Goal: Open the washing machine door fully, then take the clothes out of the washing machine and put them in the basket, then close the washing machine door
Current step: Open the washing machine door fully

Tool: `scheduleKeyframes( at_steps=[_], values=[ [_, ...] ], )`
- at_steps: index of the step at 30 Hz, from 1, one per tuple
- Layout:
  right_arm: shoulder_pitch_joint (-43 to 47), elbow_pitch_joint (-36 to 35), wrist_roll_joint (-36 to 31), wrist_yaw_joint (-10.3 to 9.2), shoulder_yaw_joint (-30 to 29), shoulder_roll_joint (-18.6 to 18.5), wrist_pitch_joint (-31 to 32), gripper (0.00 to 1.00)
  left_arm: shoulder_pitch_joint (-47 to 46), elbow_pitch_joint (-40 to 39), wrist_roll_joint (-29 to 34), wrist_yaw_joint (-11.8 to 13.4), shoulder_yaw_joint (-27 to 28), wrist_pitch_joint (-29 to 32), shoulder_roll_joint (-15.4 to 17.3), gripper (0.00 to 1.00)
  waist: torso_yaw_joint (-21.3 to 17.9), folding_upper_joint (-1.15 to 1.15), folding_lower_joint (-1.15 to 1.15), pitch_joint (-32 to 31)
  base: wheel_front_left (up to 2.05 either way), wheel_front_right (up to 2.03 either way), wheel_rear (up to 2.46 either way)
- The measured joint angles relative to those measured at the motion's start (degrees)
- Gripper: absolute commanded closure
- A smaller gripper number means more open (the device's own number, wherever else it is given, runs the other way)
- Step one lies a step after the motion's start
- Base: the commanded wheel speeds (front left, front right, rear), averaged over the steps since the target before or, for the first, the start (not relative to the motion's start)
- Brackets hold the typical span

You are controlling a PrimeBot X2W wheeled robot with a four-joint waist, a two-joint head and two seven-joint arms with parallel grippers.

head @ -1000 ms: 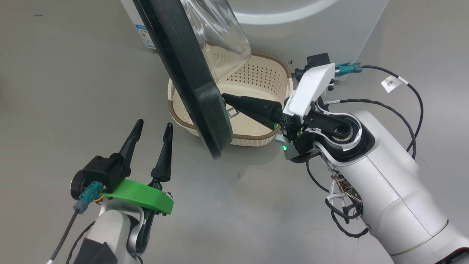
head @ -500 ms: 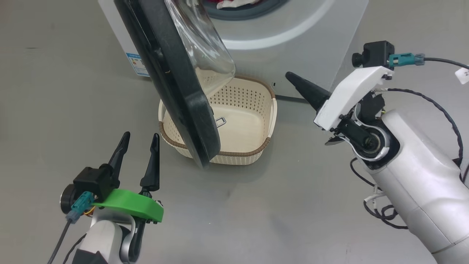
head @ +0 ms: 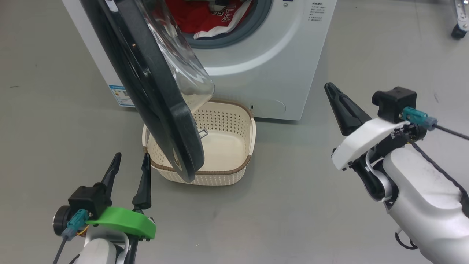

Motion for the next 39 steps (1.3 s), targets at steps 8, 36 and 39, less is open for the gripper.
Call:
scheduleKeyframes(
  at_steps=[8,36,39],
  values=[
    [6.45,0.26,-2.83,-5.41,-1.34,0.63,-6.97,1.00,1.58,-0.09,0.38,0.15,1.48,0.00,0.02,0.00,-2.09,0.00,0.00,-2.05,0.00,0.00,0.00],
    [20.33,-9.10,-14.80,-7.59,-15.08,6.17,-6.00,0.00,2.96,-1.94,1.08,0.46,3.52,0.00,0.08,0.00,-5.69,0.00,0.00,-1.79,0.00,0.00,0.00],
    [21.54,-9.50,-15.74,-7.59,-15.27,6.69,-6.00,0.00,3.01,-1.94,1.08,0.46,3.52,0.00,0.08,0.00,-5.80,0.00,0.00,-1.68,0.00,0.00,0.00]
  ],
)
